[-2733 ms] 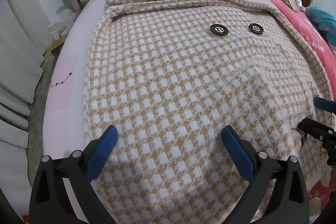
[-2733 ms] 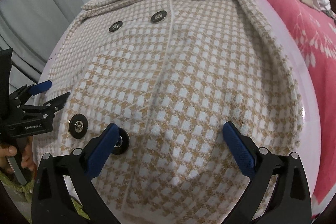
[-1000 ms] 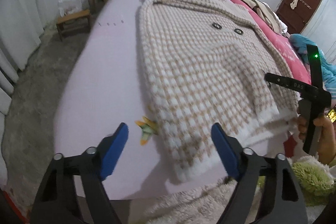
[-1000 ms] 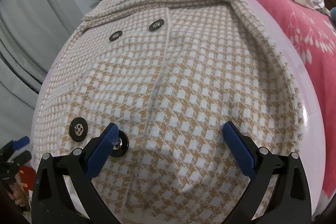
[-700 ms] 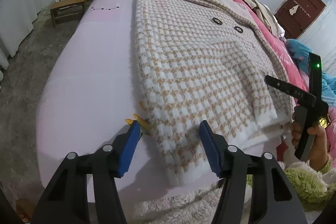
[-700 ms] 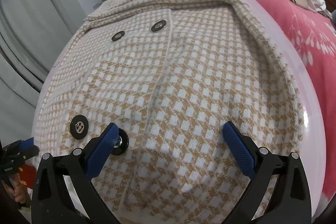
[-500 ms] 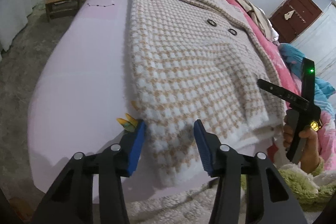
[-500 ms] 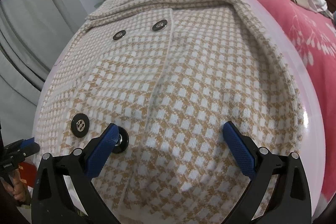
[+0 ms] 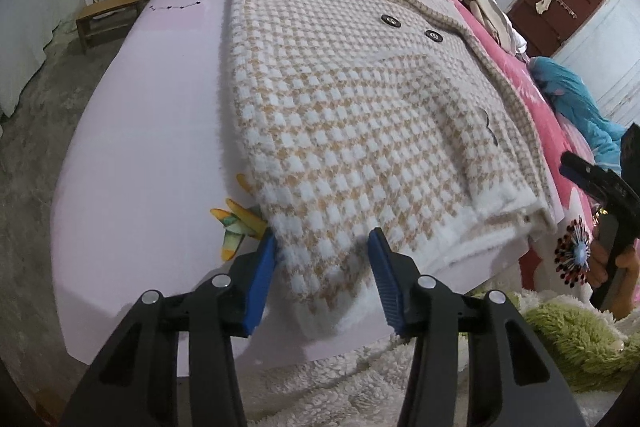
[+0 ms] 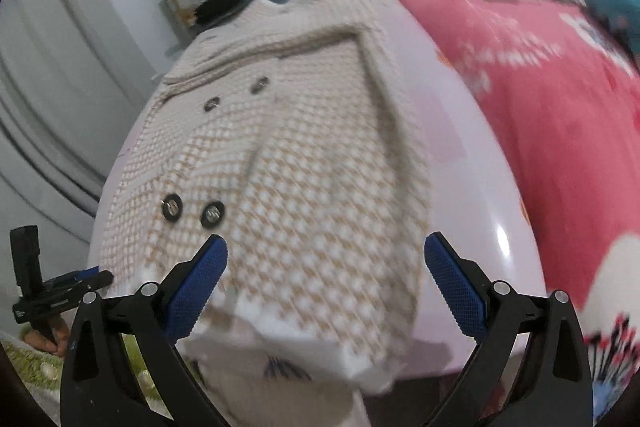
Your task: Fold large clothes
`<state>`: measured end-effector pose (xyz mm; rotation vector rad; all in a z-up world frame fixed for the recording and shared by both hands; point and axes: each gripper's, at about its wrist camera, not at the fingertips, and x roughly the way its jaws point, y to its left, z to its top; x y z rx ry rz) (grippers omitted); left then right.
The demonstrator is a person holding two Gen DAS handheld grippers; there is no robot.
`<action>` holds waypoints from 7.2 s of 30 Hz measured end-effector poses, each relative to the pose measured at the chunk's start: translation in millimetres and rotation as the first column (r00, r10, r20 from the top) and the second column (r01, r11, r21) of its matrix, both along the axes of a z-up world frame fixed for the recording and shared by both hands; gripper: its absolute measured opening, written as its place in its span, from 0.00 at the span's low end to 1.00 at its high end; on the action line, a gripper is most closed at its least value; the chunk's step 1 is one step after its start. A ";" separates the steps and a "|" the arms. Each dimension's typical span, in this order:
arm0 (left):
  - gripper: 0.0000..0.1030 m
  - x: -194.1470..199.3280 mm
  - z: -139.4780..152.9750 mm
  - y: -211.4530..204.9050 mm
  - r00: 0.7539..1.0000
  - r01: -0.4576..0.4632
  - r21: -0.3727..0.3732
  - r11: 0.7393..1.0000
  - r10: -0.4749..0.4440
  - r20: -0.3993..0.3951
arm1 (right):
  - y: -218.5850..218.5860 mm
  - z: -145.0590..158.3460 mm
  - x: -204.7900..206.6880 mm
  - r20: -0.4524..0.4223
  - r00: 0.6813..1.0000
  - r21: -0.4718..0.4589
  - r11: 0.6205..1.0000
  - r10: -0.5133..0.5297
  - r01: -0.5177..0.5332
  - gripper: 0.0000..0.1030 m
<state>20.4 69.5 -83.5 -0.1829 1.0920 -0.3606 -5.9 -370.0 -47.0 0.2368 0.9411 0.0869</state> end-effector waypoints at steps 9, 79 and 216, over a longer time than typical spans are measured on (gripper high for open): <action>0.40 -3.5 0.4 -1.4 1.000 -0.006 0.027 1.000 0.005 0.025 | -17.7 -26.8 -17.2 -0.109 0.992 0.126 0.990 -0.057 0.071 0.58; 0.63 192.4 69.9 47.0 0.960 -0.175 -0.063 0.982 0.185 0.209 | -56.4 25.9 172.0 0.120 0.982 0.244 0.963 -0.145 0.113 0.63; 0.09 178.1 97.5 -1.7 0.897 -0.143 0.272 0.952 0.009 0.442 | -7.1 51.7 112.5 0.137 0.984 -0.104 0.986 -0.116 0.130 0.04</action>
